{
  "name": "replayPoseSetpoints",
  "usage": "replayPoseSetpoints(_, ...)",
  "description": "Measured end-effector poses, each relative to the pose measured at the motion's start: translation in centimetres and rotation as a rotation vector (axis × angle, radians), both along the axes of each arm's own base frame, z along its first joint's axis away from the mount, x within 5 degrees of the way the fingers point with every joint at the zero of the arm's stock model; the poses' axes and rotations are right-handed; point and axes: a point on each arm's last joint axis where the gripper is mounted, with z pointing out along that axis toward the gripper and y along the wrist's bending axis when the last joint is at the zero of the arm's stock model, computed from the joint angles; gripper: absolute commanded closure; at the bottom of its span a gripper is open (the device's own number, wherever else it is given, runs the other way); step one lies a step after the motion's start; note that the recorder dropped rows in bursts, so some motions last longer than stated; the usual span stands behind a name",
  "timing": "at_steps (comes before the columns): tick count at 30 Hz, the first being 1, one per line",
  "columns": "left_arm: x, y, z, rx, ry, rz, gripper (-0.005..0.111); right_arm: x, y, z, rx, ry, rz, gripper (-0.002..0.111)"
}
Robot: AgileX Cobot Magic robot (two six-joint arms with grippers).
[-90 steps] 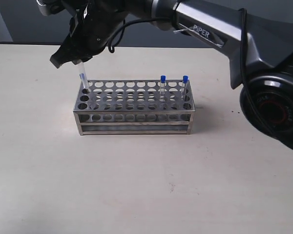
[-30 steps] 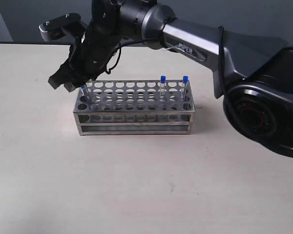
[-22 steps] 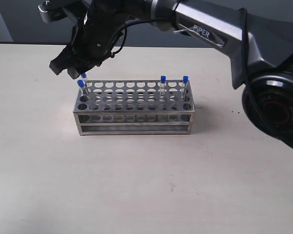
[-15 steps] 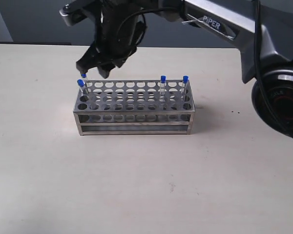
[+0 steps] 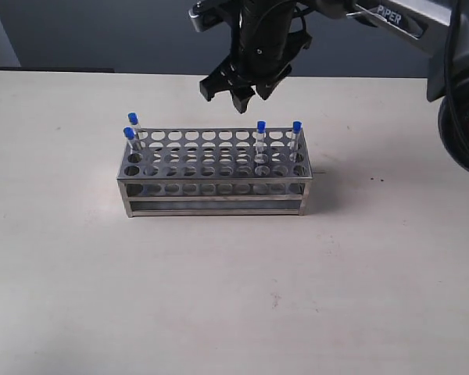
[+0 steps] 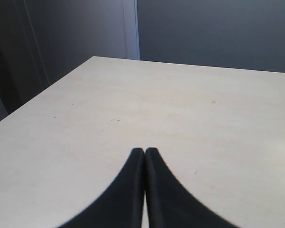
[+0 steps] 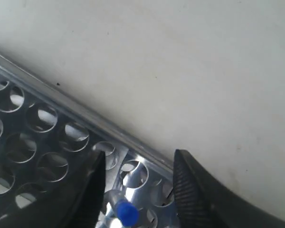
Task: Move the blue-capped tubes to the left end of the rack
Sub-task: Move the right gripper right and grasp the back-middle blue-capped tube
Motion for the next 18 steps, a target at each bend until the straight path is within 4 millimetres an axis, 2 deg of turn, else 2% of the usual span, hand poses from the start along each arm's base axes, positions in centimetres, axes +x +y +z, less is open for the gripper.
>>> replayPoseSetpoints(3, 0.0, 0.0, 0.0, 0.000, 0.000, 0.000, 0.106, -0.4, -0.7, -0.5, -0.022, 0.029, -0.006, 0.064)
replayPoseSetpoints(8, 0.0, 0.0, 0.0, 0.000, 0.000, 0.000, 0.106, -0.8, -1.4, 0.0, -0.035, 0.032, -0.010, 0.064)
replayPoseSetpoints(15, 0.0, 0.0, 0.0, 0.000, 0.000, 0.000, 0.106, -1.4, -1.6, -1.5, -0.051, 0.091, -0.012, 0.064)
replayPoseSetpoints(18, 0.0, 0.0, 0.0, 0.000, 0.000, 0.000, 0.106, -1.5, -1.6, -1.8, -0.056, 0.100, -0.013, 0.072)
